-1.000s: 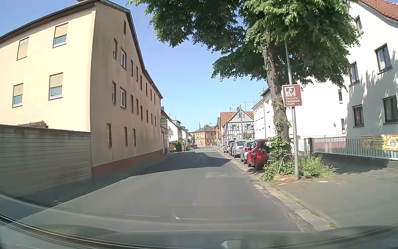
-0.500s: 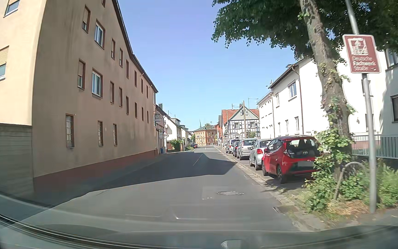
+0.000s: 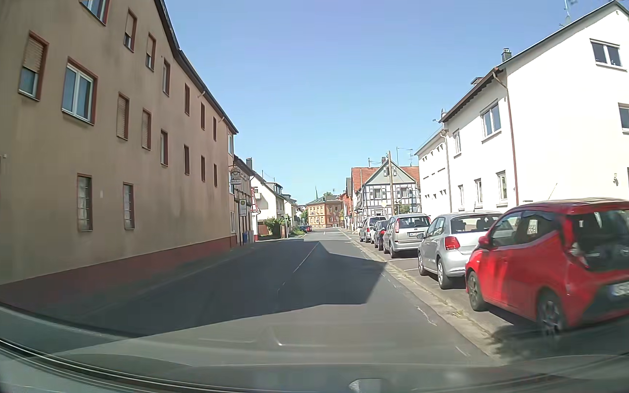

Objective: Follow the waypoints while adhering to traffic rules and regulations

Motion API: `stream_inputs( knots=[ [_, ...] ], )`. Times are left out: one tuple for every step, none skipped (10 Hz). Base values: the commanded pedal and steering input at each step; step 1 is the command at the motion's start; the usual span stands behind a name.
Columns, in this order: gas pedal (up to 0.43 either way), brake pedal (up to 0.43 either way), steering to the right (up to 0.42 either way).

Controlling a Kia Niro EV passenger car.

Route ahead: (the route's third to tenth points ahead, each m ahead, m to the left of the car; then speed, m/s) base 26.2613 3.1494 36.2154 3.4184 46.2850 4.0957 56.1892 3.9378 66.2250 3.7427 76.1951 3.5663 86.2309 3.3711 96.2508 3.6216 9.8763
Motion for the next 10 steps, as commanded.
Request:
stream_inputs(
  knots=[
    [0.098, 0.030, -0.002],
    [0.098, 0.030, -0.002],
    [0.098, 0.030, -0.002],
    [0.087, 0.030, -0.003],
    [0.087, 0.030, -0.003],
    [0.087, 0.030, -0.003],
    [0.087, 0.030, -0.003],
    [0.087, 0.030, -0.003],
    [0.087, 0.030, -0.003],
    [0.087, 0.030, -0.003]
  ],
)
